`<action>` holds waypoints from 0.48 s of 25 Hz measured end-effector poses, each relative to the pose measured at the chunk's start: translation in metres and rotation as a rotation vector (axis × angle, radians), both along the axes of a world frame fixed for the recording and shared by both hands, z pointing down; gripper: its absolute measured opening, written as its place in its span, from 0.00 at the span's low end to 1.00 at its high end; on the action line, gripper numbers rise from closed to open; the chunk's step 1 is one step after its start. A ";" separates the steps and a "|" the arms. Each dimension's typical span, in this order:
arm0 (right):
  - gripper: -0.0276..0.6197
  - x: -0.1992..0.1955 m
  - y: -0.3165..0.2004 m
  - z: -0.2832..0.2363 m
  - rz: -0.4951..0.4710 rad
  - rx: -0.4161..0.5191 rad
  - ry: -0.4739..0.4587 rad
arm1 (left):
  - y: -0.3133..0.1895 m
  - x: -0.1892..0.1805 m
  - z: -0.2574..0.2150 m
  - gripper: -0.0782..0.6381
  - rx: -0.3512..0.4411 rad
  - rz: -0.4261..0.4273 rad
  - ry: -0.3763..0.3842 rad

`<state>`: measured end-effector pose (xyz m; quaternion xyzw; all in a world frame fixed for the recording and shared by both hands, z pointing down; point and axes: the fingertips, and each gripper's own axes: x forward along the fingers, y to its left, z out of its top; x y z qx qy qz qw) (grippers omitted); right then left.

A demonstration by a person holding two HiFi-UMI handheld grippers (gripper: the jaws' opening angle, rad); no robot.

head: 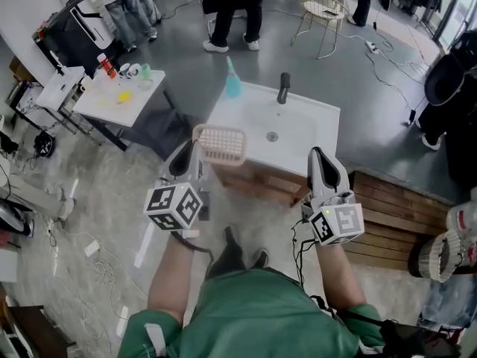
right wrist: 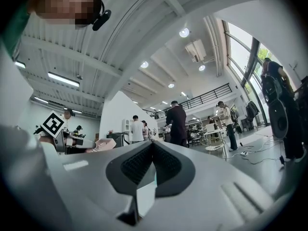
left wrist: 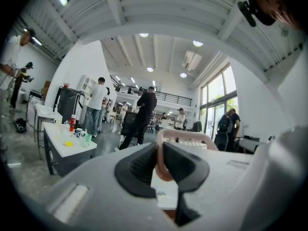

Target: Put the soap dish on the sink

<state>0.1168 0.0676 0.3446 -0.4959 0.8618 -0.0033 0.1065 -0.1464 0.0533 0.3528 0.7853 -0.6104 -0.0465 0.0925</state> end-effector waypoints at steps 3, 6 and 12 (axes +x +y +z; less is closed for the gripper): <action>0.03 0.006 -0.012 0.001 0.006 0.008 0.010 | -0.015 0.004 -0.001 0.17 0.004 0.008 0.003; 0.03 0.008 -0.026 0.002 0.024 0.002 0.011 | -0.032 0.005 0.002 0.17 0.004 0.020 0.007; 0.03 0.006 -0.068 0.006 0.057 -0.014 0.033 | -0.083 -0.002 0.012 0.17 -0.013 0.038 0.028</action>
